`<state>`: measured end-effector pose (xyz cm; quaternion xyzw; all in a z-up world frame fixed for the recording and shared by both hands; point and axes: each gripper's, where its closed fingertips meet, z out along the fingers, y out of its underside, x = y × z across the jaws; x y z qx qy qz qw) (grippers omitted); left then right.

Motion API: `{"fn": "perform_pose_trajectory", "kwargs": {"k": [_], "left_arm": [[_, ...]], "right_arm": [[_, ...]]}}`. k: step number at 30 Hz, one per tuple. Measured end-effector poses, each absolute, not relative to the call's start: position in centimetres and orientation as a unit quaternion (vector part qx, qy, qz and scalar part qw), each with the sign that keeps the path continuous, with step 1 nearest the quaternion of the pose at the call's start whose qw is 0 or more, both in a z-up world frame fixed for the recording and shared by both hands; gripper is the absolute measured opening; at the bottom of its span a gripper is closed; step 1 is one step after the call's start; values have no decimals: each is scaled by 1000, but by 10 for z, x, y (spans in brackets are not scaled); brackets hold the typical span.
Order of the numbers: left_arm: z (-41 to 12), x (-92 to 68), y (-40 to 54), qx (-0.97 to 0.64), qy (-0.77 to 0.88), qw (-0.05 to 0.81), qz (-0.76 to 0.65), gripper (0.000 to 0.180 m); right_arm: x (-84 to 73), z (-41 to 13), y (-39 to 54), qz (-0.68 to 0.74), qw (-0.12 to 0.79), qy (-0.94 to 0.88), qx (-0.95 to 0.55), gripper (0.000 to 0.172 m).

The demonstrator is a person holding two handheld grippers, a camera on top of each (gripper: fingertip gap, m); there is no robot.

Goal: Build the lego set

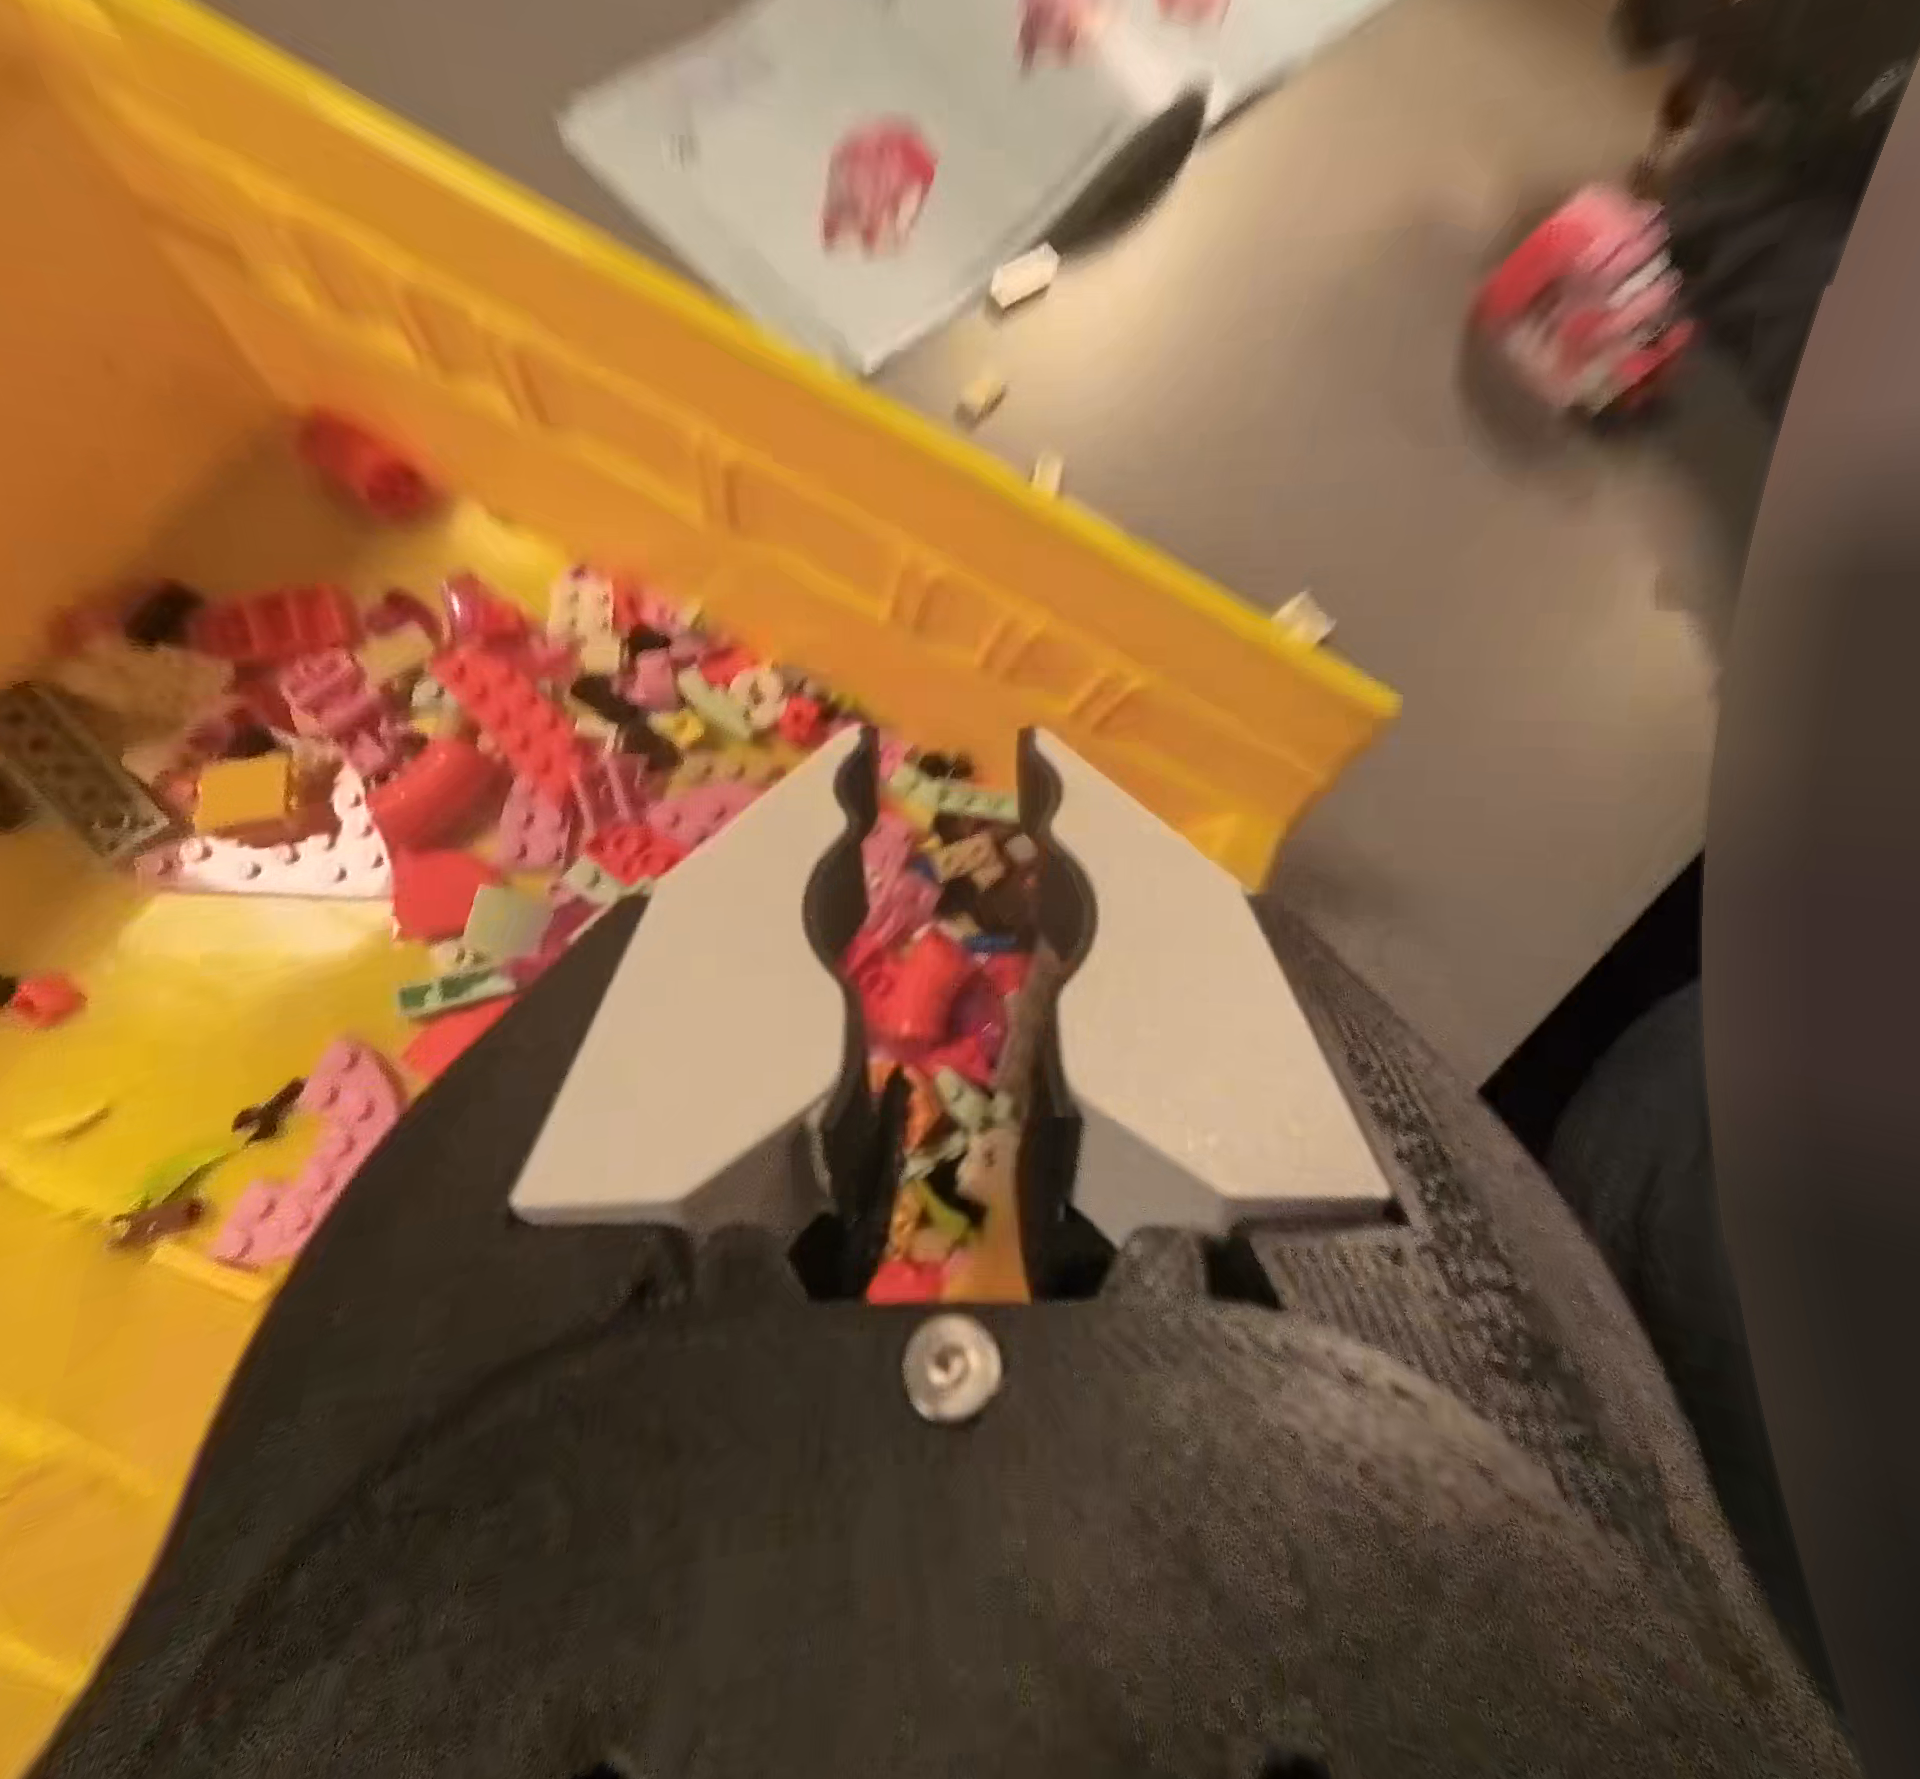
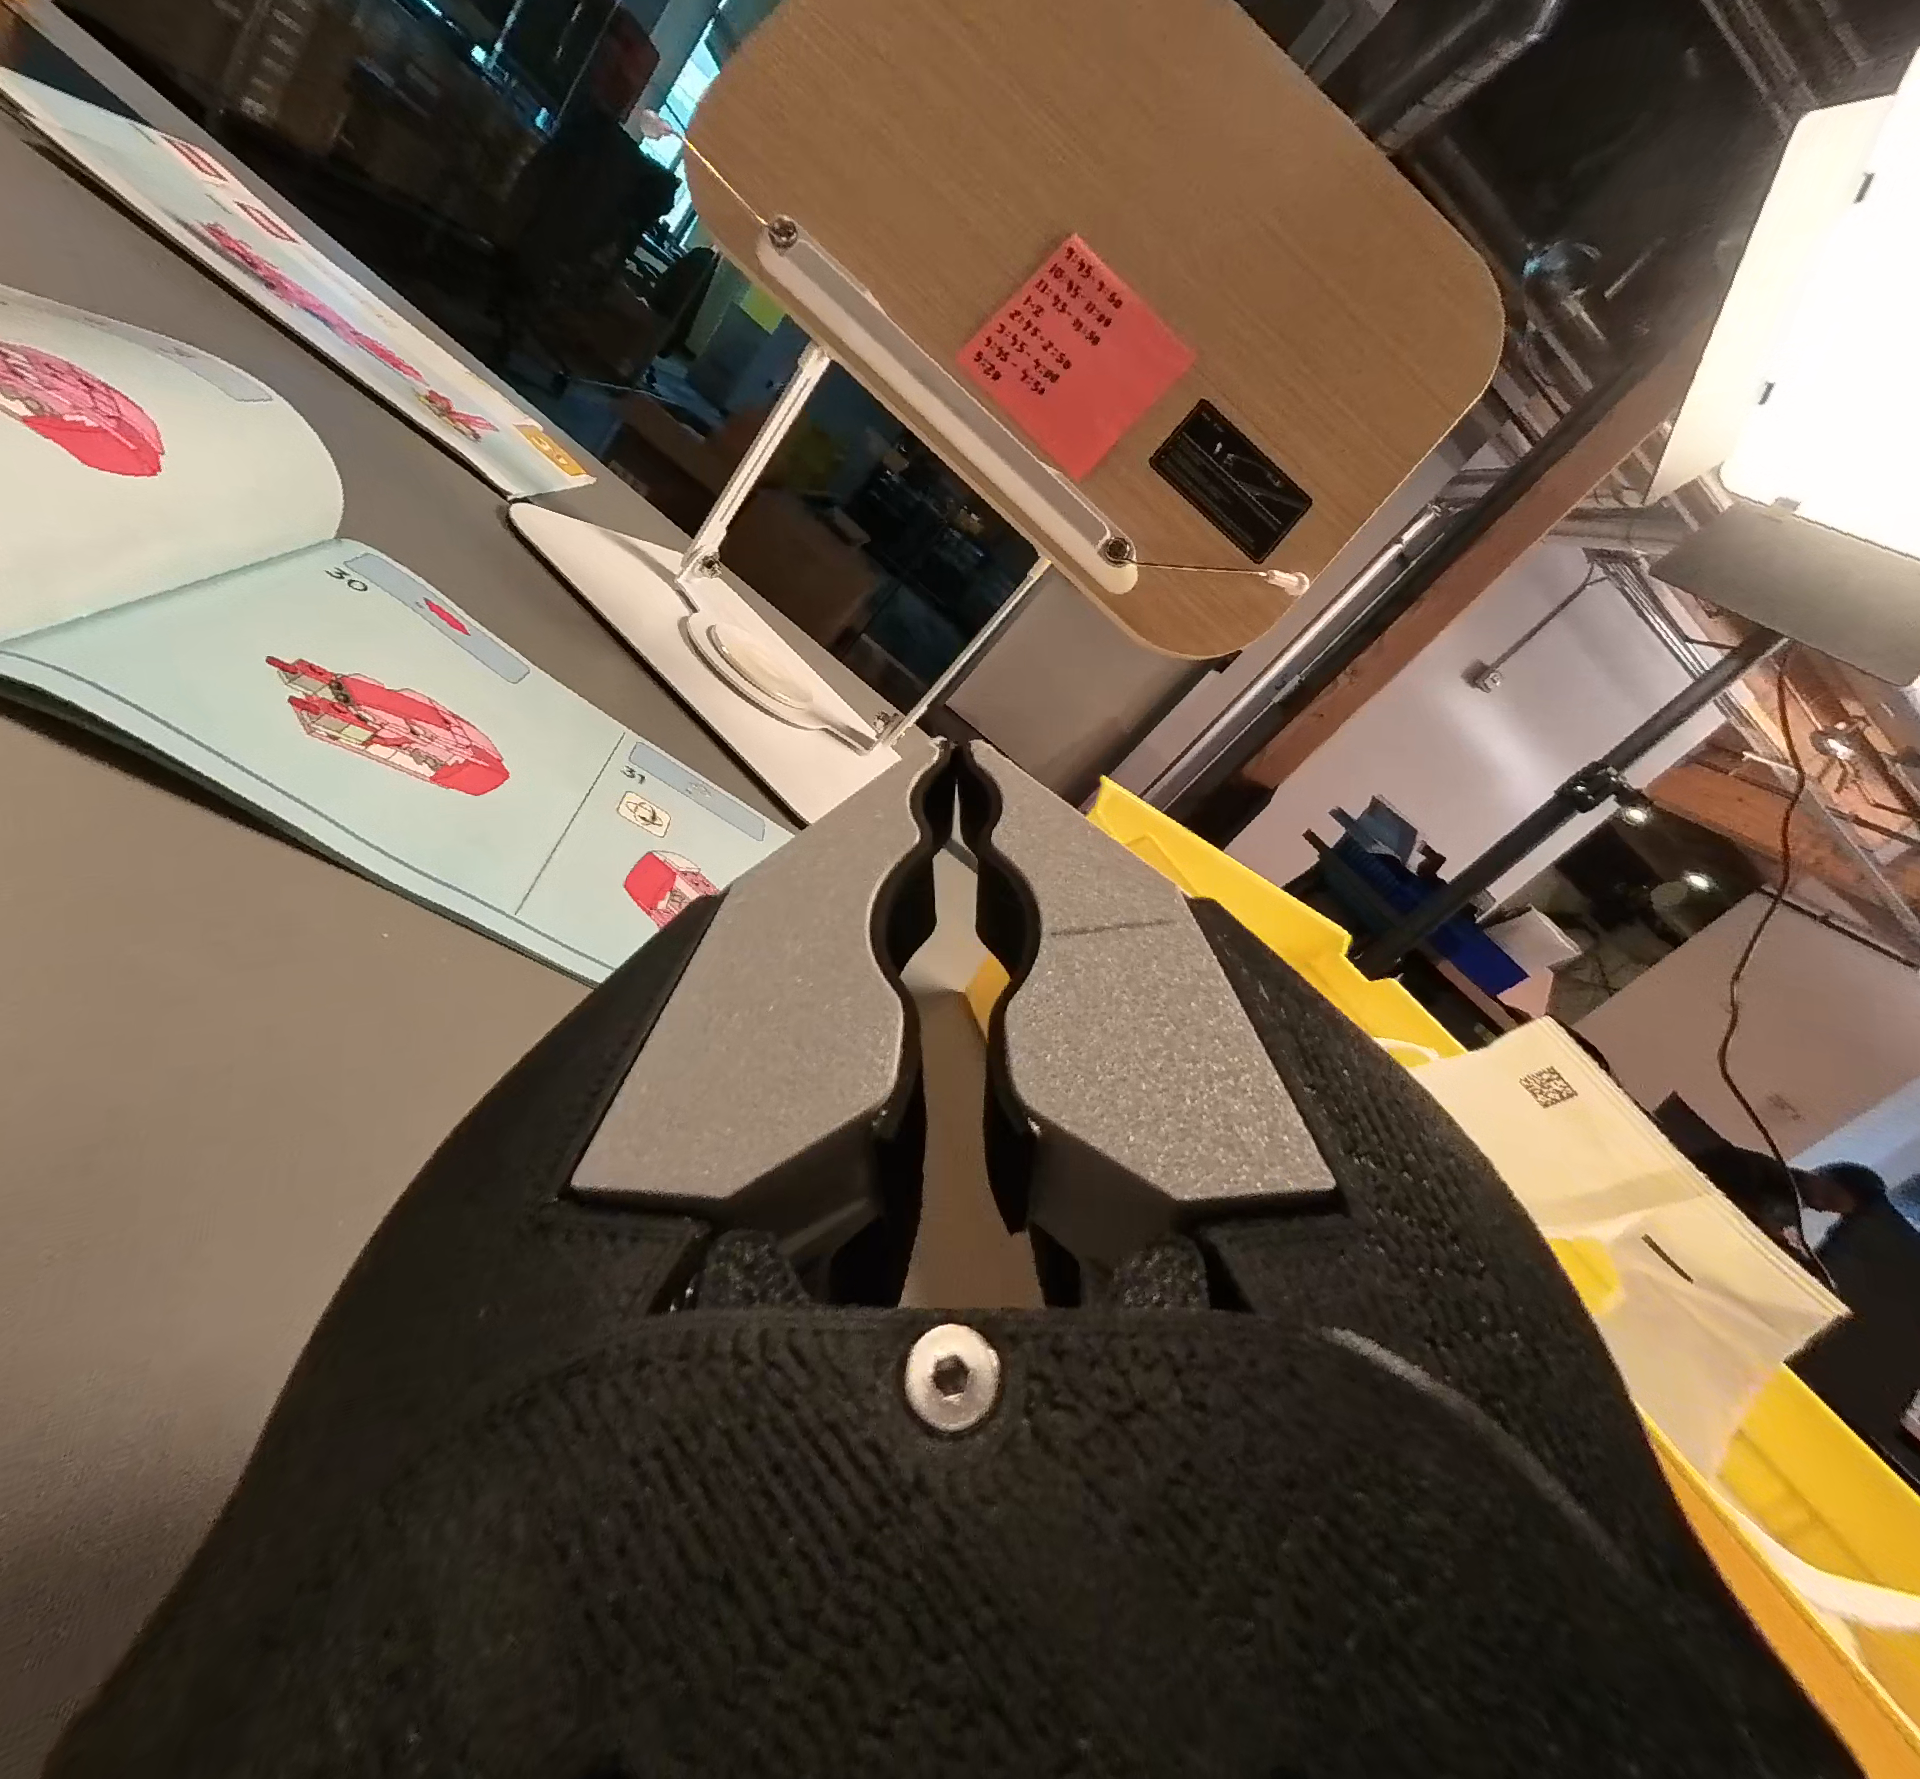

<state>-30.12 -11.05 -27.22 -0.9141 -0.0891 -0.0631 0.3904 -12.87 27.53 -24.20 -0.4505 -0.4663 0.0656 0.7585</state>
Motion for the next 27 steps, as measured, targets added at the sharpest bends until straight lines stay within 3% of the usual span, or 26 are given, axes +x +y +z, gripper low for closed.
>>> {"fn": "perform_pose_trajectory", "kwargs": {"k": [10,16,22,27], "left_arm": [[-329,-312,-102,-973,-4,226,-40,16],[-338,-310,-99,-979,5,200,-40,16],[-347,-324,-126,-990,8,141,26,0],[-338,-329,-119,-982,0,185,32,2]], "right_arm": [[-130,-243,274,71,756,-470,-450,0],[-131,-244,273,76,753,-474,-449,0],[-132,-244,273,82,752,-474,-451,0],[-132,-244,273,83,752,-474,-451,0]]}}
